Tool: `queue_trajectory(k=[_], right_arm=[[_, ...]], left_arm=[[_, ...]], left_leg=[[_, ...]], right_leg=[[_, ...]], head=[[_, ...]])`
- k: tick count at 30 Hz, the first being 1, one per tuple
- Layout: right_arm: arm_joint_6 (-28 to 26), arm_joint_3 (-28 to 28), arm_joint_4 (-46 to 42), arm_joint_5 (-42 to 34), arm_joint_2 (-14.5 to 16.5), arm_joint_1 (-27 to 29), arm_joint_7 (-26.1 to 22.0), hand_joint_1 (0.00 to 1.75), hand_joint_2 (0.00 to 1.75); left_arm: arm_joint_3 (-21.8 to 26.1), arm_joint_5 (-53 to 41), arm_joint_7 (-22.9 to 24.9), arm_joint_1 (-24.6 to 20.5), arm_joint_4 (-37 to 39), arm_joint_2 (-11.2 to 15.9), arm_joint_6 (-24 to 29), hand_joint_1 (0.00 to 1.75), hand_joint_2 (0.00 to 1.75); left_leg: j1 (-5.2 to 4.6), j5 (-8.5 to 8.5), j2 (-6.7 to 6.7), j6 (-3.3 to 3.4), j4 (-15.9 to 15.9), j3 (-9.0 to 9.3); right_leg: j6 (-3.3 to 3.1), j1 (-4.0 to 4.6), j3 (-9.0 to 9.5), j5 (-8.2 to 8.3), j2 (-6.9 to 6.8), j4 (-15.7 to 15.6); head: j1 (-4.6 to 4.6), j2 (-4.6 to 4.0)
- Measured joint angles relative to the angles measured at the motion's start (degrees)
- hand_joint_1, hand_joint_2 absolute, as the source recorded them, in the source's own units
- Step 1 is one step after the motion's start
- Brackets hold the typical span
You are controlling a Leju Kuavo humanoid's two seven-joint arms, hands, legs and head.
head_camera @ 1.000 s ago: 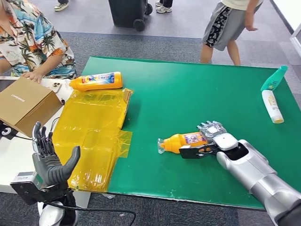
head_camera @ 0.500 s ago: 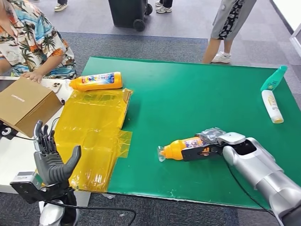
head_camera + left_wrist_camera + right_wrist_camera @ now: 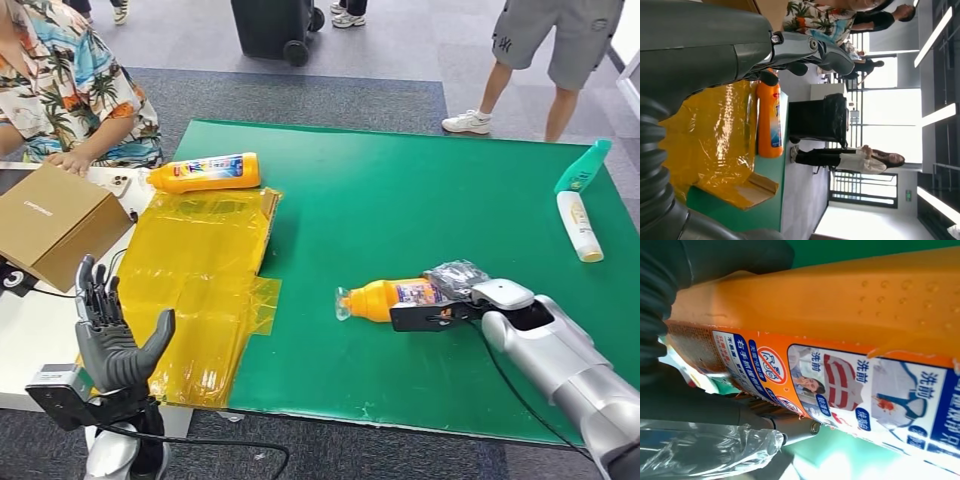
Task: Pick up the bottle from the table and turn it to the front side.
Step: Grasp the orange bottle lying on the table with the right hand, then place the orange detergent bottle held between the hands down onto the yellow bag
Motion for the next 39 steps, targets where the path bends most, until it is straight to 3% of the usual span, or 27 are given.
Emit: queue_trajectory(k=[4, 7, 12, 16, 22, 27, 33, 39], right_arm=[[-10.8, -1.9, -3.2, 1.3, 1.4, 3.4, -0.9, 1.75, 1.75], [-16.8, -6.3, -8.2, 1.3, 4.0, 8.9, -1.8, 1.75, 1.75], [-20.1, -15.0, -17.2, -2.3, 9.2, 19.1, -4.8, 1.75, 1.75], [-22.8, -21.2, -22.6, -11.8, 14.1, 25.9, -9.8, 1.75, 1.75], [-24.9, -24.5, -24.8, -19.9, 20.5, 30.0, -14.2, 1.75, 1.75], [-24.9, -24.2, -24.8, -20.3, 22.3, 30.9, -14.8, 1.75, 1.75], [-23.9, -23.6, -24.7, -20.5, 22.5, 31.2, -15.0, 1.75, 1.75], [-23.6, -22.3, -24.2, -17.9, 22.5, 31.0, -15.0, 1.75, 1.75]], left_arm=[[0.0, -0.9, 0.5, 0.0, -0.1, -0.3, -0.6, 0.0, 1.75], [0.0, -1.7, 1.3, -0.1, -0.3, -0.6, -0.8, 0.0, 1.75], [-0.2, -1.9, 1.6, -0.1, -0.5, -0.9, -0.5, 0.0, 1.75], [-1.5, -2.7, 2.0, -0.5, -0.3, -0.6, -0.9, 0.0, 1.75], [-7.2, -1.5, 3.3, -4.2, 3.3, 0.9, -5.3, 0.0, 1.75], [-10.4, 0.8, 5.9, -6.7, 6.1, 1.9, -9.6, 0.0, 1.75], [-13.9, 3.8, 10.5, -9.3, 10.5, 4.0, -20.2, 0.0, 1.75], [-15.3, 5.0, 11.5, -11.1, 12.5, 4.9, -23.2, 0.0, 1.75]], left_leg=[[0.03, -0.01, -0.01, -0.01, 0.0, -0.02], [0.08, -0.02, -0.01, -0.02, 0.0, -0.02], [0.14, -0.04, -0.07, -0.05, 0.0, -0.1], [0.14, -0.06, -0.06, -0.07, 0.0, -0.11], [0.14, -0.05, -0.04, -0.09, 0.0, -0.11], [0.14, -0.02, -0.03, -0.11, 0.0, -0.11], [0.13, -0.02, -0.03, -0.11, 0.0, -0.13], [0.14, -0.02, -0.03, -0.12, 0.0, -0.15]], right_leg=[[-0.01, 0.03, 0.0, -0.01, 0.0, 0.0], [-0.04, 0.08, -0.02, -0.04, 0.0, 0.0], [-0.08, 0.13, -0.06, -0.13, -0.07, 0.0], [-0.09, 0.13, -0.09, -0.13, -0.06, 0.0], [-0.13, 0.13, -0.13, -0.09, -0.05, 0.0], [-0.12, 0.13, -0.13, -0.06, -0.05, 0.0], [-0.11, 0.13, -0.15, -0.06, -0.03, 0.0], [-0.11, 0.13, -0.17, -0.06, -0.03, 0.0]], head=[[-0.01, 0.01], [0.0, 0.01], [-0.01, -0.01], [0.0, 0.0], [0.0, 0.0], [-0.01, 0.01], [-0.01, 0.01], [-0.01, 0.0]])
